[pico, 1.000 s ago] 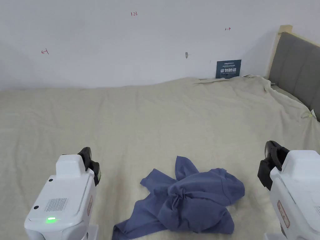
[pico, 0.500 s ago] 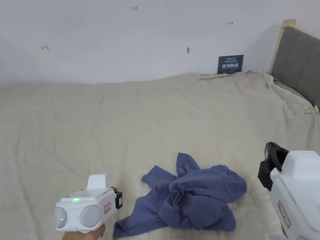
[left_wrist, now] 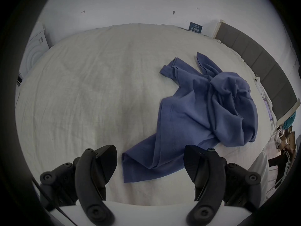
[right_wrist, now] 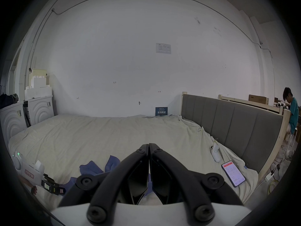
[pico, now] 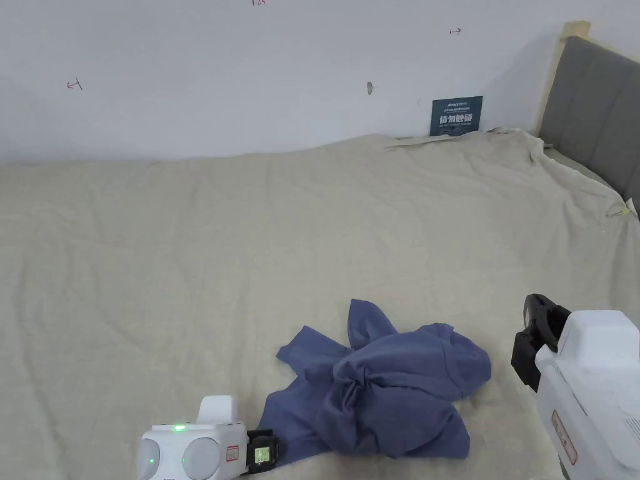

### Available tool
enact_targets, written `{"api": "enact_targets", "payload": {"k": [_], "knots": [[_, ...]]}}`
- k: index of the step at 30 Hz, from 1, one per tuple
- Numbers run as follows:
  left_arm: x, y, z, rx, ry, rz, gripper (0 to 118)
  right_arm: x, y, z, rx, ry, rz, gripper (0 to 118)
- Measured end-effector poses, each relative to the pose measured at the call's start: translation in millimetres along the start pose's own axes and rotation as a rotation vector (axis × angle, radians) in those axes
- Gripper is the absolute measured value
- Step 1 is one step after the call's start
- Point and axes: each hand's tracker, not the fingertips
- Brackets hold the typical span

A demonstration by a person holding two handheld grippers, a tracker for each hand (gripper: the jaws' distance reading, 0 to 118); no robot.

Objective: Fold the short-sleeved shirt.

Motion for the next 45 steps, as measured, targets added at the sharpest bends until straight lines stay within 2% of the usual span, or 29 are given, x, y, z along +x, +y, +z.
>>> {"api": "enact_targets", "payload": {"k": [1,3,4,5,6,7,9,12,17,19,20,21,22,24,25,27,38,39,40,41,42,43,44,45], "knots": [[1.4,0.3,-2.7,-0.007,0.009,-0.005,82,0.1,-1.0,-1.3,-0.004,0.0,-0.001,0],[3.9,0.6,-8.9,-0.029,0.028,-0.018,63,3.9,-5.2,-6.0,-0.013,0.0,-0.004,0],[7.1,-0.4,-10.6,-0.04,0.03,-0.032,58,4.7,-6.4,-8.0,-0.018,0.001,-0.004,0],[10.9,-2.0,-11.0,-0.038,0.065,-0.085,45,5.2,-7.3,-9.9,-0.022,0.001,-0.004,0],[14.1,-2.1,-8.9,-0.038,0.063,-0.116,20,6.3,-8.6,-12.2,-0.027,0.002,-0.004,0],[15.9,-0.8,-6.6,-0.04,0.049,-0.111,14,7.0,-9.5,-14.4,-0.031,0.003,-0.003,0],[18.1,1.0,-3.7,-0.029,-0.006,-0.098,10,8.2,-11.5,-21.5,-0.049,0.003,-0.003,0],[24.0,2.3,-2.8,-0.03,0.017,-0.131,8,11.5,-15.9,-39.1,-0.112,0.01,-0.014,0],[13.7,10.8,22.8,0.041,-0.069,-0.019,8,24.9,-31.3,-89.7,-0.278,0.041,-0.01,1],[9.4,14.3,31.4,0.055,-0.088,0.001,8,29.7,-40.0,-110.2,-0.324,0.065,0.002,4],[7.2,17.0,34.7,0.061,-0.107,0.021,8,31.1,-44.3,-121.8,-0.355,0.063,0.011,10],[5.3,18.6,37.9,0.067,-0.121,0.035,8,32.8,-47.8,-133.4,-0.395,0.068,0.022,22],[4.1,19.5,40.3,0.07,-0.13,0.041,8,33.9,-51.6,-143.0,-0.428,0.076,0.016,38],[3.6,22.0,43.9,0.076,-0.139,0.048,8,36.2,-61.4,-166.1,-0.493,0.076,0.01,80],[3.6,22.7,44.9,0.077,-0.143,0.049,8,37.1,-65.5,-175.0,-0.519,0.079,0.006,91],[4.0,23.2,46.1,0.082,-0.147,0.046,8,34.2,-71.7,-186.5,-0.542,0.093,-0.038,97],[1.5,25.8,39.4,0.071,-0.151,0.04,8,20.8,-107.0,-231.0,-0.694,0.142,-0.092,95],[1.0,25.4,39.2,0.071,-0.151,0.041,8,19.1,-109.6,-233.8,-0.707,0.15,-0.101,88],[1.0,25.6,39.6,0.071,-0.15,0.042,8,17.2,-111.9,-236.1,-0.72,0.153,-0.102,75],[0.7,25.3,39.7,0.071,-0.15,0.043,8,14.4,-114.6,-237.7,-0.734,0.155,-0.094,56],[0.1,24.6,39.6,0.07,-0.153,0.045,8,11.6,-115.6,-236.6,-0.744,0.163,-0.087,30],[-0.4,24.0,39.5,0.071,-0.153,0.046,8,9.6,-116.8,-234.5,-0.747,0.172,-0.083,13],[-1.4,23.8,37.8,0.071,-0.153,0.047,8,7.4,-118.9,-233.4,-0.755,0.183,-0.082,8],[-1.8,23.2,37.5,0.071,-0.153,0.048,8,5.4,-119.9,-231.5,-0.767,0.205,-0.083,8]]}}
